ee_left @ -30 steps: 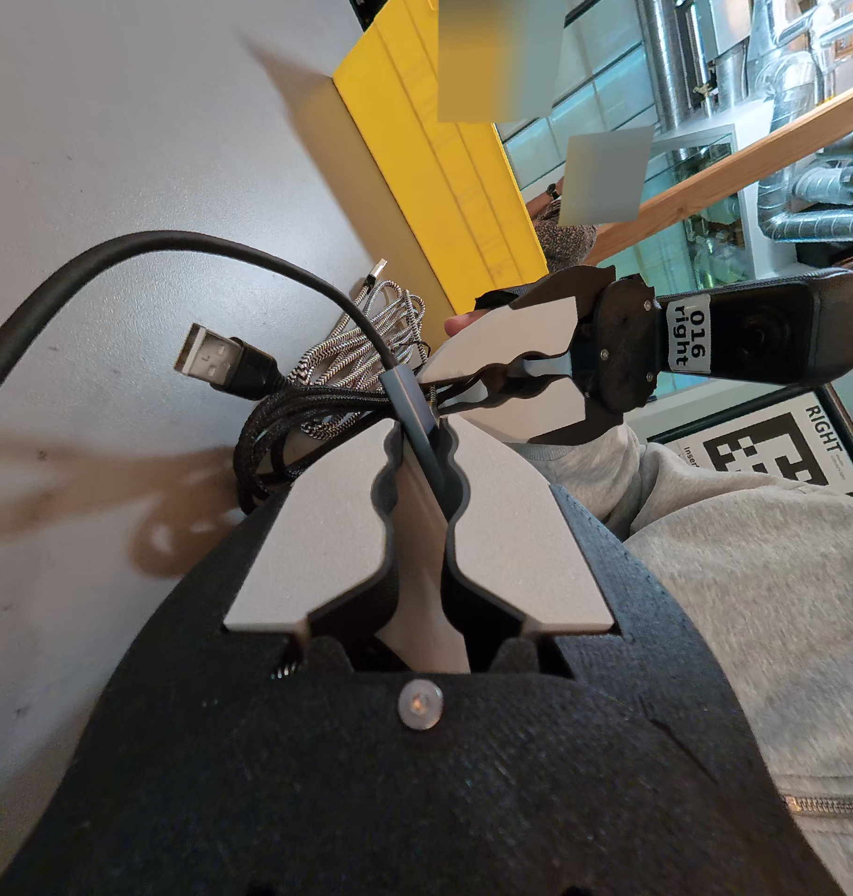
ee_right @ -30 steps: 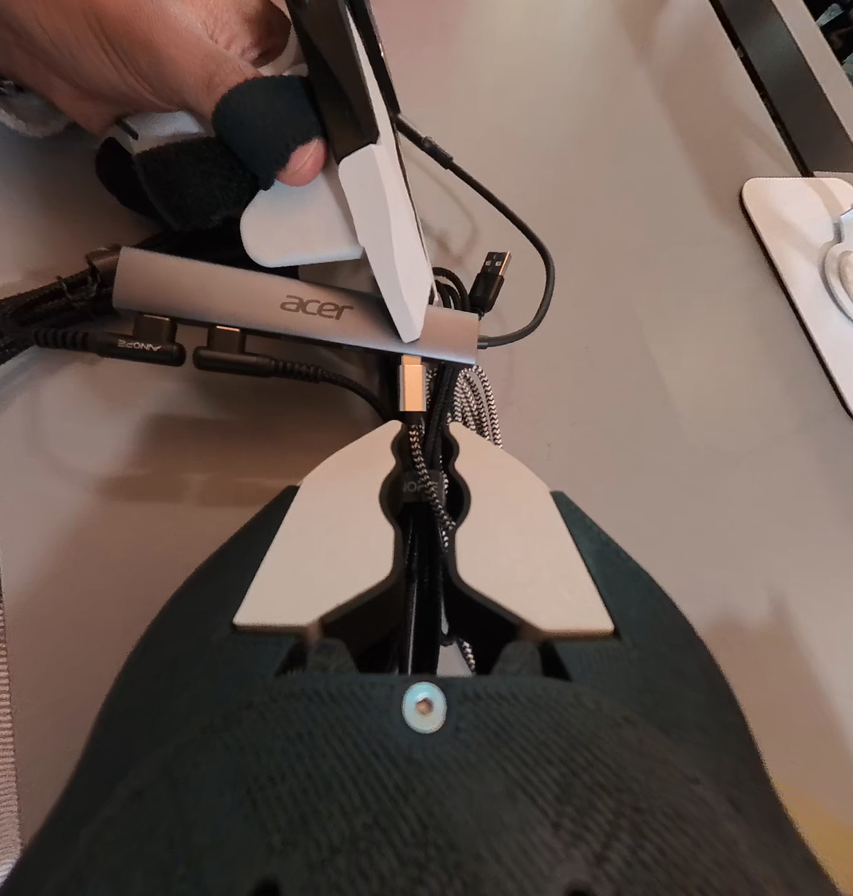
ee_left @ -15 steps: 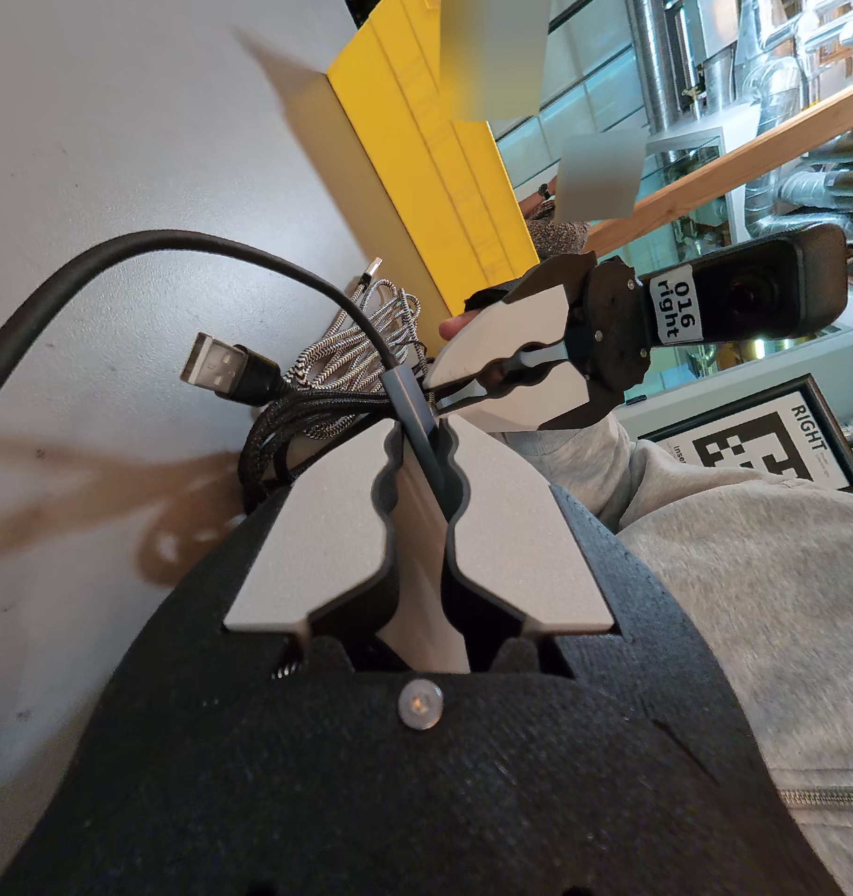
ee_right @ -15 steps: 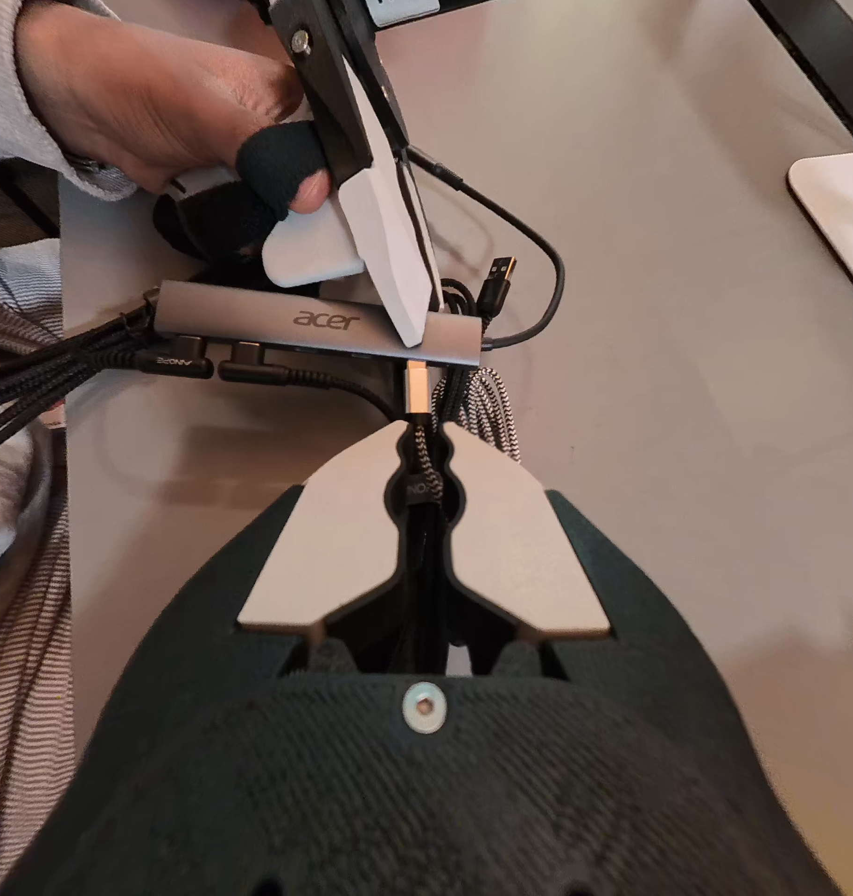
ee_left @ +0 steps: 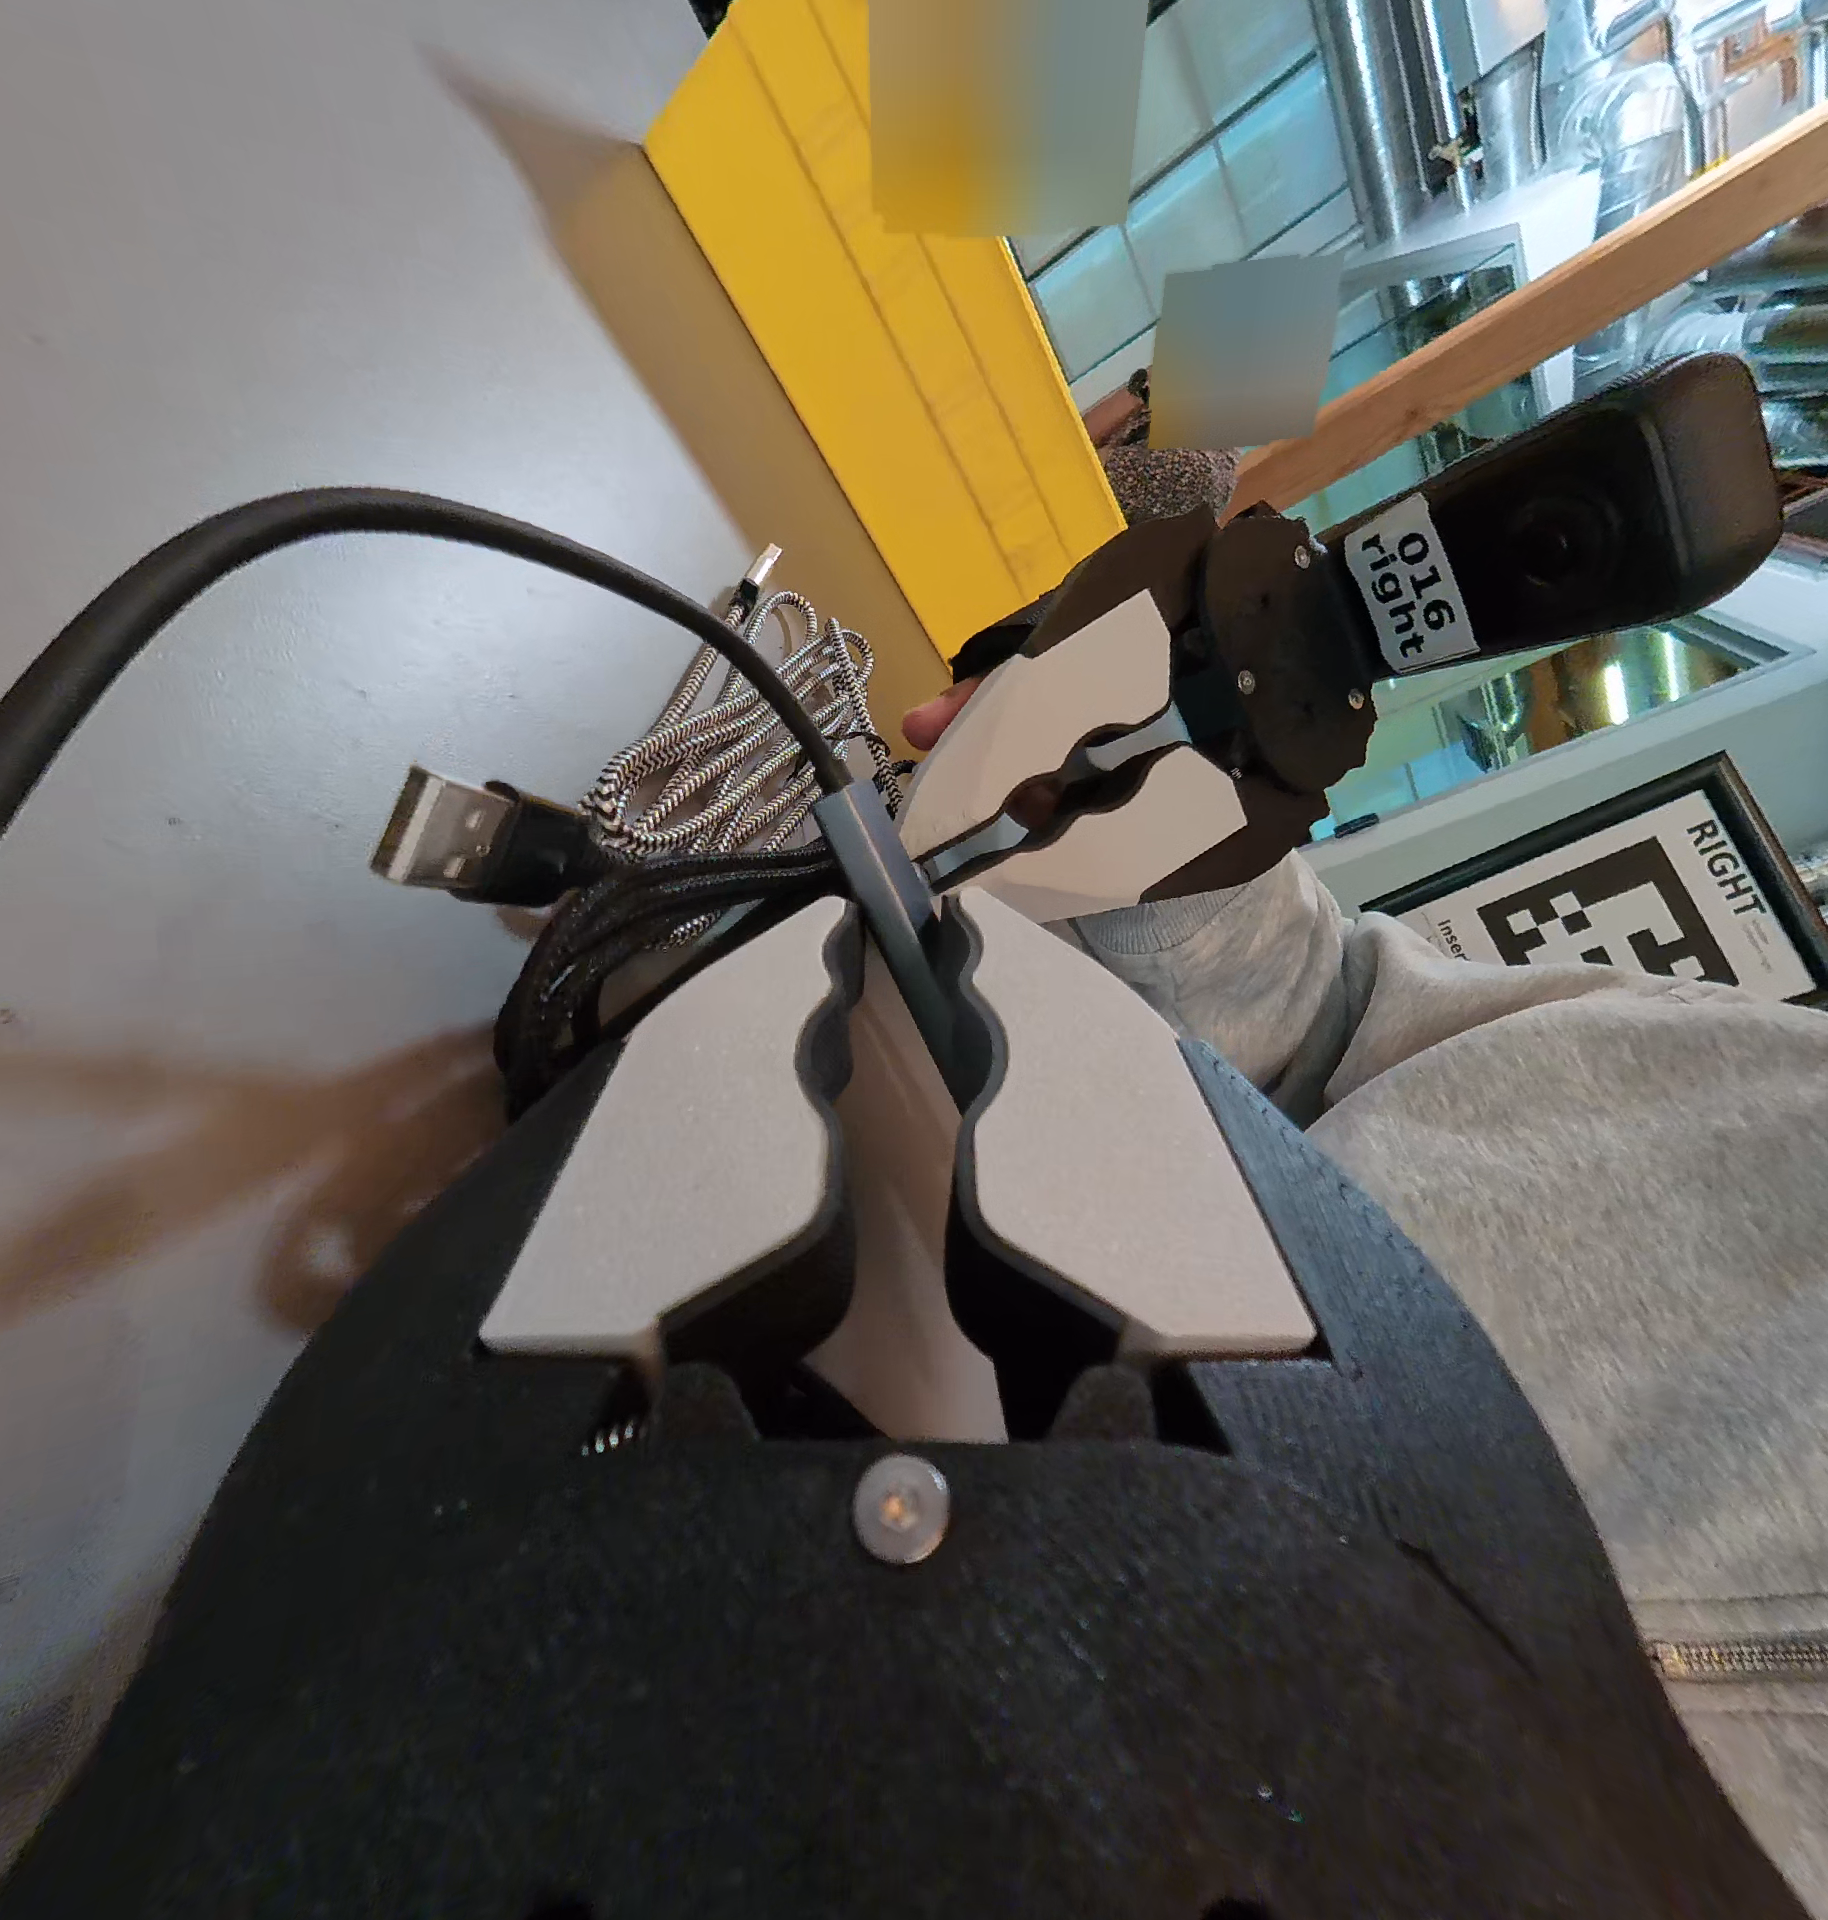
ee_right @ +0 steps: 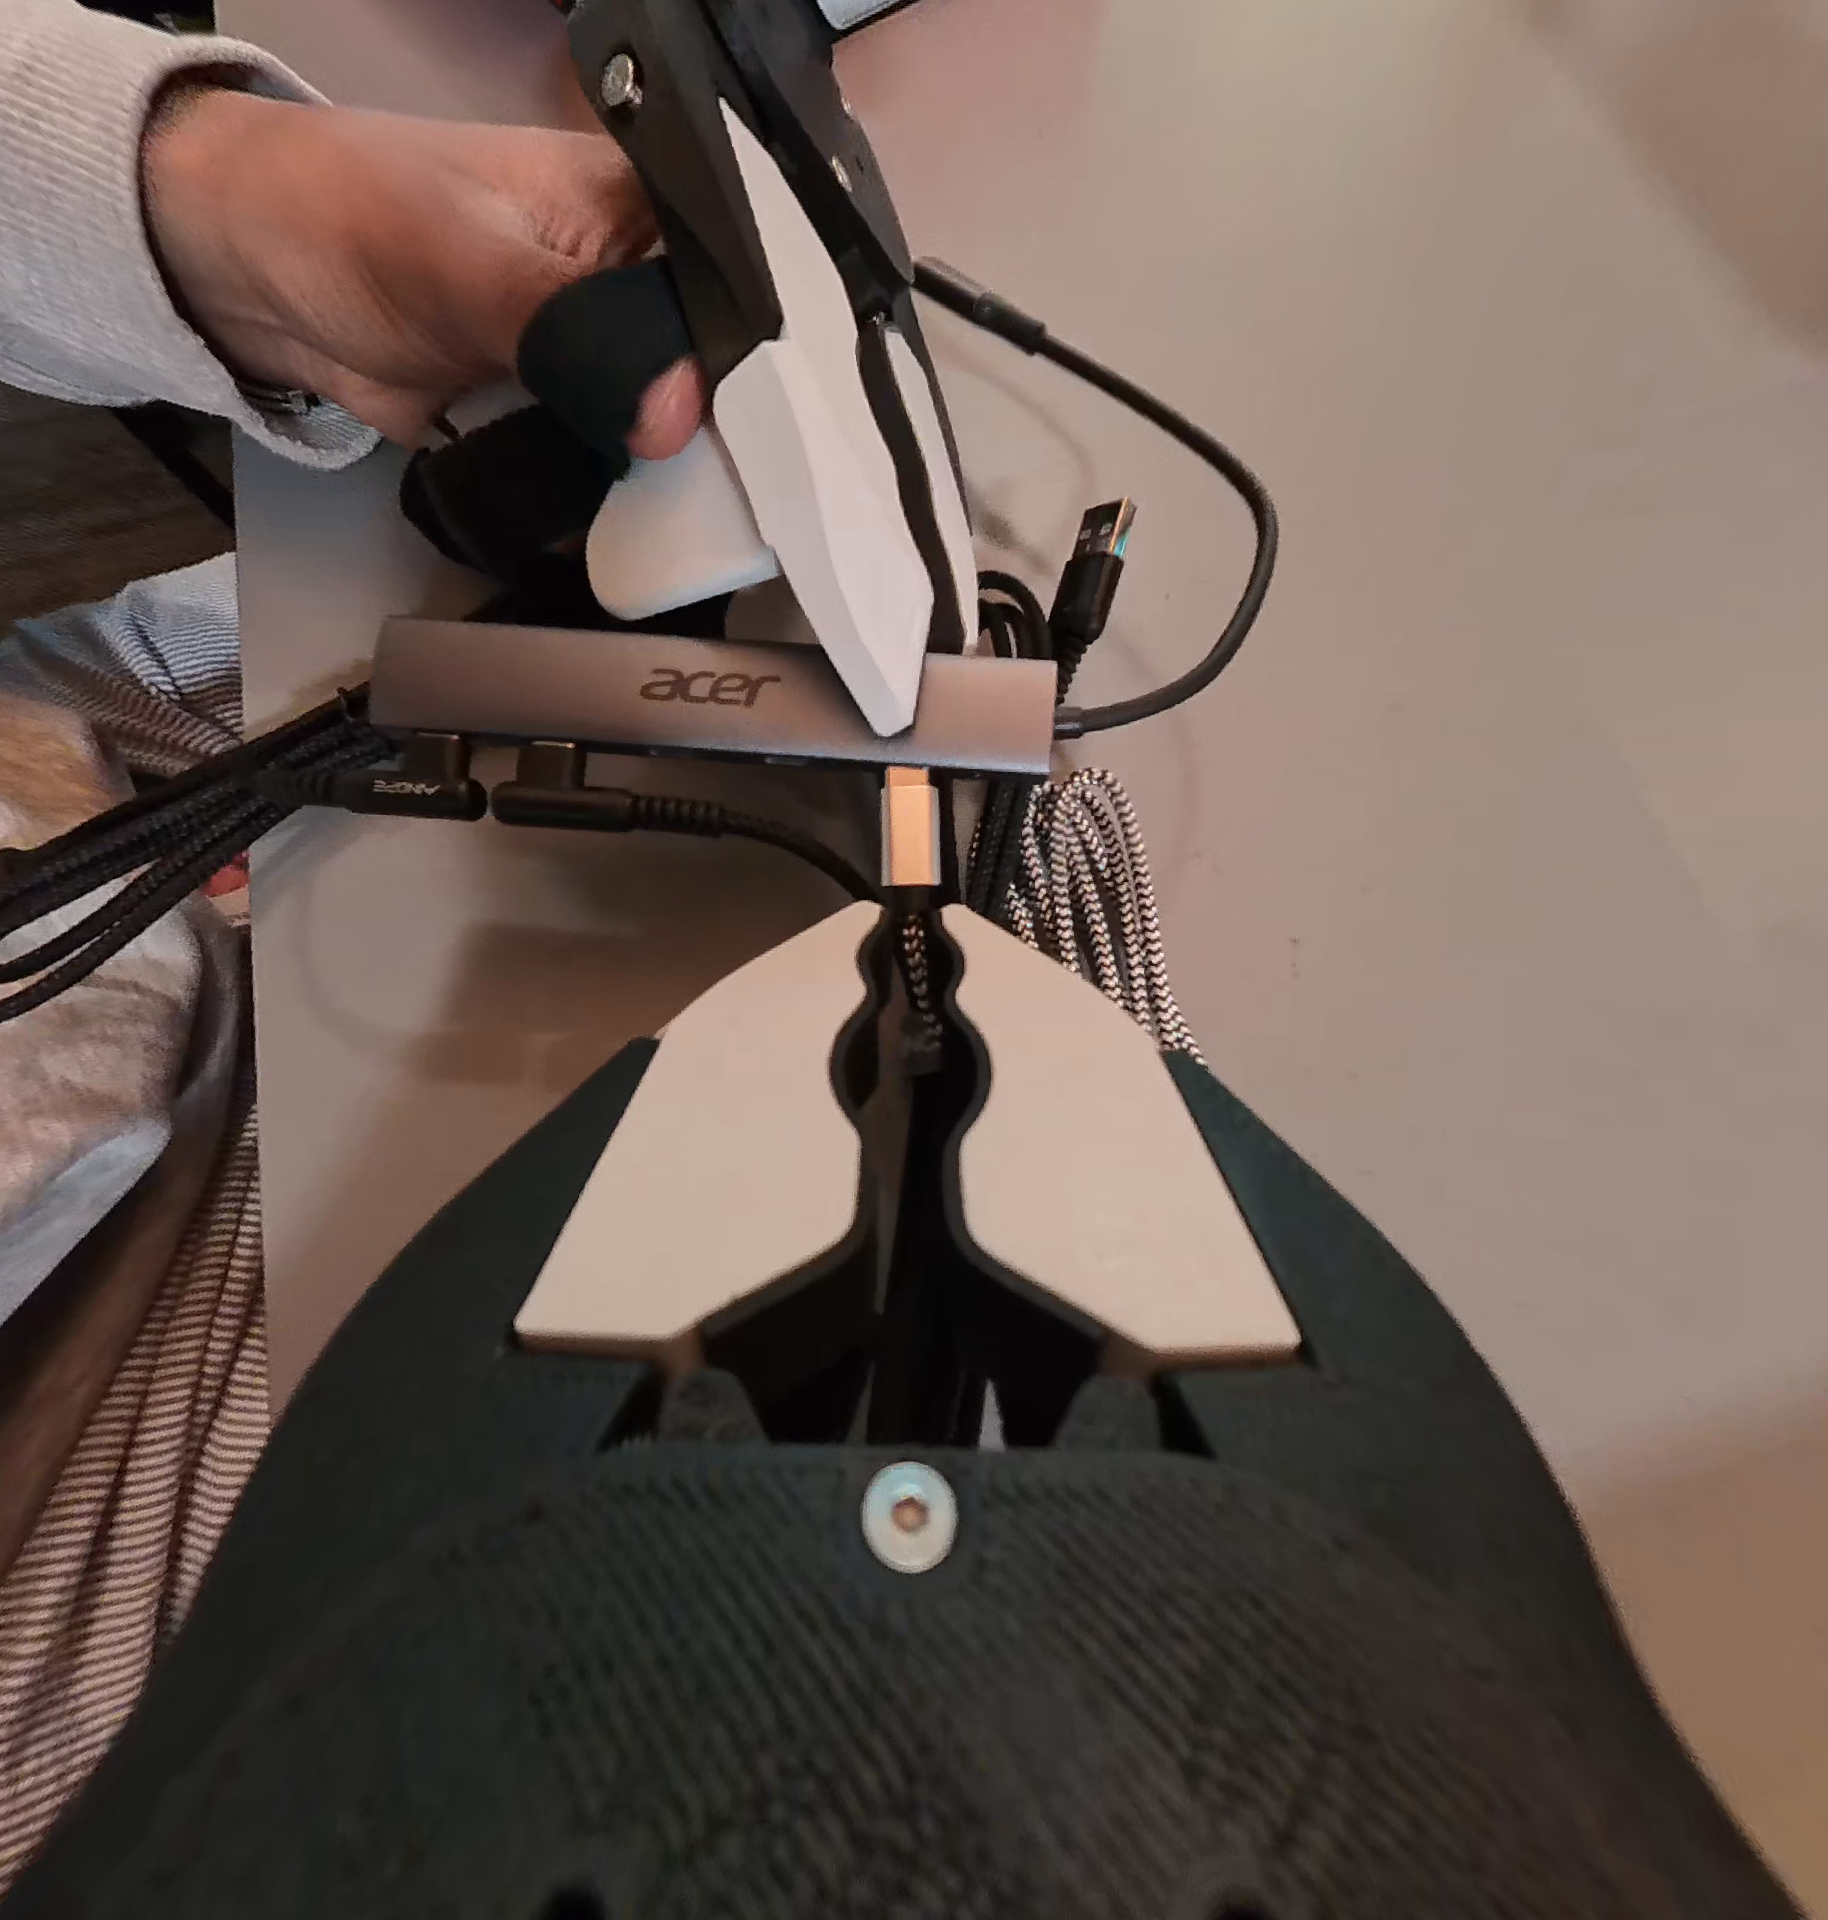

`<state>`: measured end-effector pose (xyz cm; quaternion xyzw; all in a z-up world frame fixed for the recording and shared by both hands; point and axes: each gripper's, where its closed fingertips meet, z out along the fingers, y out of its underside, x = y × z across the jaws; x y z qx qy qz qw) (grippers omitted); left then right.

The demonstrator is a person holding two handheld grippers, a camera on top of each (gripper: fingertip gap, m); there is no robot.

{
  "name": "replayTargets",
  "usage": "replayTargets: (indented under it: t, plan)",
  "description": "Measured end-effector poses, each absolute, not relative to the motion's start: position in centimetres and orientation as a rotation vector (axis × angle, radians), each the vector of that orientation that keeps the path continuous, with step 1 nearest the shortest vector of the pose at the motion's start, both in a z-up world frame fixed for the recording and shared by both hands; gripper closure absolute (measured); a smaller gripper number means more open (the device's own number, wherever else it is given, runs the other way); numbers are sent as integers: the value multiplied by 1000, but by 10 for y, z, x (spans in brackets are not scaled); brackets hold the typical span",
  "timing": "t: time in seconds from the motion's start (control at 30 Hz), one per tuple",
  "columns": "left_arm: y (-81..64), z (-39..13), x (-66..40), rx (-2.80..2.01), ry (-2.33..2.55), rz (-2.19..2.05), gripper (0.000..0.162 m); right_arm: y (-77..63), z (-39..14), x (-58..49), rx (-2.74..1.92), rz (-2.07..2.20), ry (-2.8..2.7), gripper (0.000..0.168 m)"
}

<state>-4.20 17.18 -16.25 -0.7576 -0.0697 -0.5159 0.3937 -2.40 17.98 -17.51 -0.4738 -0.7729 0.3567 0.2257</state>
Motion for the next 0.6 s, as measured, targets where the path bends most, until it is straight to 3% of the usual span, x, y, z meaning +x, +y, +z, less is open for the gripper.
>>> replayTargets:
  t: [0.6]
  plan:
    - [173,-161,-43,-1910,-153,-1257,149,179,-173,-26,-1296,881,-2110,164]
